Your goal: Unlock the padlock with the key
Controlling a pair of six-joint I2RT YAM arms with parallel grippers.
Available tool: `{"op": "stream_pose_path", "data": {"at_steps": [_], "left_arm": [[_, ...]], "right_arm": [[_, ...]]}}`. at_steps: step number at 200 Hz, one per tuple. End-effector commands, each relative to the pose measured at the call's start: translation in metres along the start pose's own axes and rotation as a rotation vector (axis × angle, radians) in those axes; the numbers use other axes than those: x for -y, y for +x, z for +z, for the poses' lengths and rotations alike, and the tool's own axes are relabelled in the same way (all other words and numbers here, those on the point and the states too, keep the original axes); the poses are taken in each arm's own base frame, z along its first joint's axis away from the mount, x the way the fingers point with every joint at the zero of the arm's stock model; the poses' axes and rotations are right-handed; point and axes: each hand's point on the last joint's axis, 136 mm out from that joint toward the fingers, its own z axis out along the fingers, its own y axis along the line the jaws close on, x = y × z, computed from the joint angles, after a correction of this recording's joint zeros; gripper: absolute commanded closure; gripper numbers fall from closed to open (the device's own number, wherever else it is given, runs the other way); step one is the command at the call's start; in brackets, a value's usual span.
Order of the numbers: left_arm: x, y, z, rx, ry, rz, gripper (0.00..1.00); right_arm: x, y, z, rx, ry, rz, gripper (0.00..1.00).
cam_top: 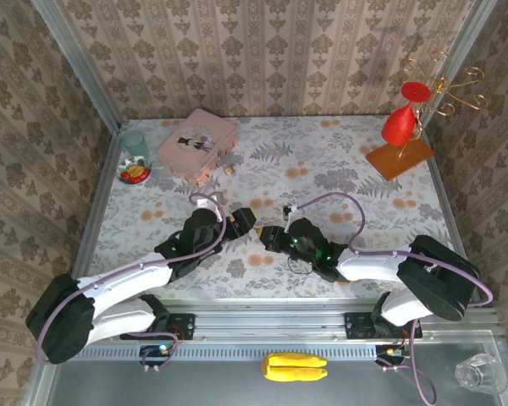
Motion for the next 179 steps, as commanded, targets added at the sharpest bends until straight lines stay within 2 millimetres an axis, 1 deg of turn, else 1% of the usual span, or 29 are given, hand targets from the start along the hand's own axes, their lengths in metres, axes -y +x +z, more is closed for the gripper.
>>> {"op": "stream_pose_path", "data": {"at_steps": [1, 40, 52, 66, 88, 108, 150, 179], "left_arm": [[0.011, -0.002, 0.003, -0.002, 0.012, 0.021, 0.34], [0.010, 0.005, 0.009, -0.036, 0.003, 0.030, 0.45], [0.012, 0.007, 0.012, -0.047, 0.006, 0.034, 0.47], [0.015, 0.010, 0.015, -0.068, 0.012, 0.049, 0.52], [0.019, 0.015, 0.019, -0.091, 0.010, 0.070, 0.58], [0.019, 0.018, 0.021, -0.101, 0.003, 0.071, 0.64], [0.017, 0.019, 0.023, -0.105, -0.009, 0.069, 0.81], [0.014, 0.020, 0.026, -0.110, -0.020, 0.067, 0.83]], "right_arm": [[-0.019, -0.013, 0.000, 0.047, -0.046, 0.016, 1.00], [-0.025, -0.014, -0.002, 0.044, -0.062, 0.025, 1.00], [-0.027, -0.014, -0.003, 0.043, -0.067, 0.029, 1.00], [-0.029, -0.015, -0.004, 0.044, -0.072, 0.029, 1.00], [-0.030, -0.016, -0.005, 0.046, -0.072, 0.028, 1.00], [-0.030, -0.017, -0.005, 0.051, -0.068, 0.028, 1.00], [-0.028, -0.018, -0.005, 0.053, -0.062, 0.029, 1.00], [-0.028, -0.017, -0.005, 0.046, -0.056, 0.026, 1.00]]}}
